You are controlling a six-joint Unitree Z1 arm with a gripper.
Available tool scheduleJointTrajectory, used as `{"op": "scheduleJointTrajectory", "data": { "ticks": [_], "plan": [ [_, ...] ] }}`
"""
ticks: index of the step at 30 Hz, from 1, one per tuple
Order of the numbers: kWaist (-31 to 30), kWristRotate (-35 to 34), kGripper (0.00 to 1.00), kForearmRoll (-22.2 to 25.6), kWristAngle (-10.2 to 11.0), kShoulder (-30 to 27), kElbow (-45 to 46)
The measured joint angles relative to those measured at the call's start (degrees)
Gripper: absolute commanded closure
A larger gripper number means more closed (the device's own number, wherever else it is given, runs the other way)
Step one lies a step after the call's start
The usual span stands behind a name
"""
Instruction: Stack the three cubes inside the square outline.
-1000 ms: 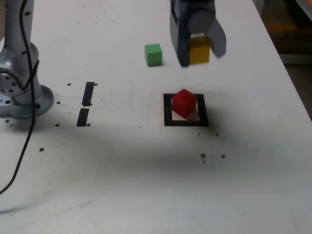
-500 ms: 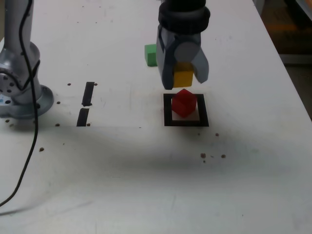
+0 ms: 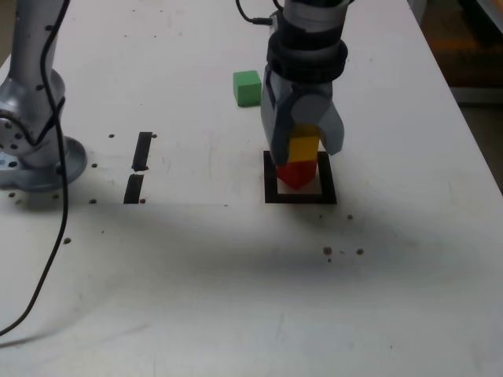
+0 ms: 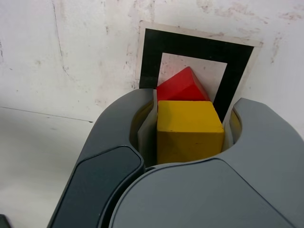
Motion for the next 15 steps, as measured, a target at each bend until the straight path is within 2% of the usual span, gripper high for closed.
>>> {"op": "scheduleJointTrajectory", "data": {
  "ticks": [9,12,15],
  "plan": [
    [0.00,0.00,0.77,-1.81,0.00,0.00,1.64],
    [0.00,0.00,0.71,-1.85,-0.12,0.00,1.60],
    [0.00,0.00,0.59,-1.82,-0.32,0.05,1.51]
  ]
}}
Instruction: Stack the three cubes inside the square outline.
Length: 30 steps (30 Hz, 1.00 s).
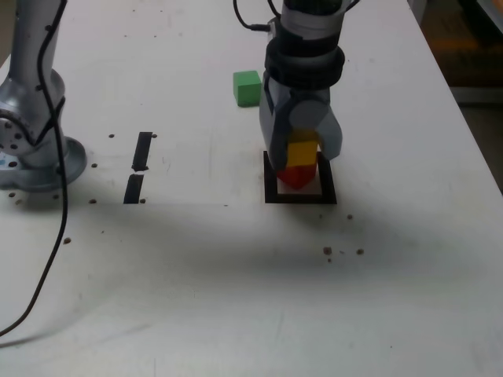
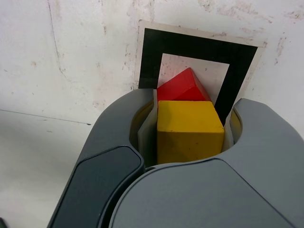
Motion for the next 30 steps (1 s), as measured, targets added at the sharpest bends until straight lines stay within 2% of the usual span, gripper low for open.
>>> {"op": "scheduleJointTrajectory", "data": {
  "ticks": [7,10,16,20,25,30],
  "plan": [
    [0.00,0.01,0.14,0.34,-0.13,0.65,0.17],
    [0.00,0.05,0.03,0.41,0.15,0.79,0.27],
    [0.00,0.05,0.00,1.15,0.56,0.66,-0.03],
    [0.35,0.06,0.00,4.51,1.35,-0.99,-1.02],
    [3.36,1.53,0.00,10.50,3.00,-6.85,-1.32],
    [11.33,8.74,0.00,15.49,5.46,-14.76,2.02]
  ]
}}
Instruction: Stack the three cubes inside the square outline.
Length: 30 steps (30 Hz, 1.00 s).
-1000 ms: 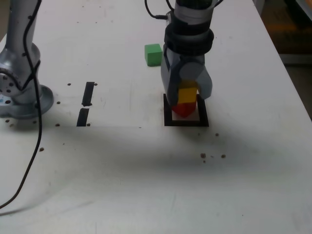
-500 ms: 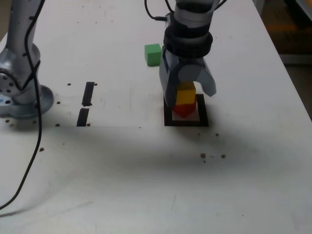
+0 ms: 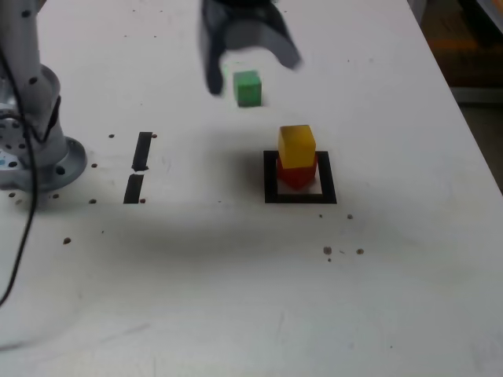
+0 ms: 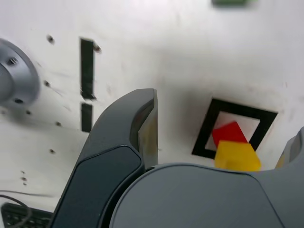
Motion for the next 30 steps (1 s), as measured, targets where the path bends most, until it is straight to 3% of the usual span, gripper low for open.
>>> {"op": "scheduleJointTrajectory", "data": {
  "ticks": [4,9,16,30],
  "plan": [
    [7.11,8.44,0.01,-0.27,1.19,-4.62,3.85],
    [14.39,14.59,0.01,-6.02,2.50,-1.01,9.21],
    [16.51,15.45,0.03,-12.41,1.99,7.78,7.10],
    [19.79,15.90,0.08,-15.30,1.53,17.28,3.09]
  ]
}}
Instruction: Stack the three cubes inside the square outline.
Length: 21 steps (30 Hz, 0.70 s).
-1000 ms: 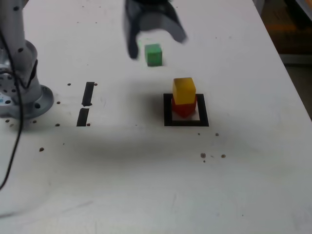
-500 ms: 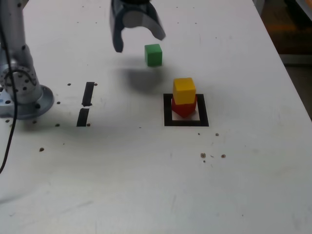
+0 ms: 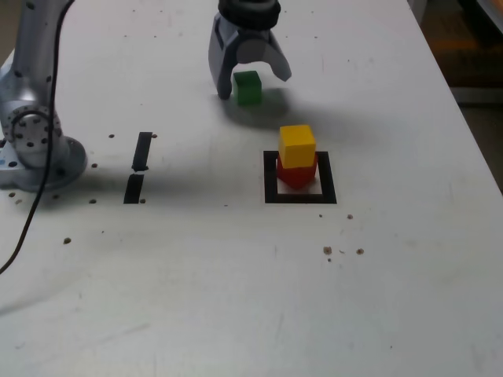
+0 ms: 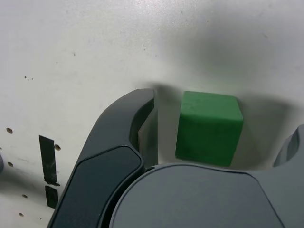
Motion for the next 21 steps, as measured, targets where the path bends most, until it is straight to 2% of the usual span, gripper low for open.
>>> {"op": "scheduleJointTrajectory", "data": {
  "ticks": [3,17,21],
  "plan": [
    [0.00,0.31,0.12,-0.72,-0.47,1.41,0.01],
    [1.41,1.16,0.63,-2.79,-0.65,2.35,0.00],
    [1.41,1.17,0.72,-3.76,-1.22,2.01,0.21]
  ]
}}
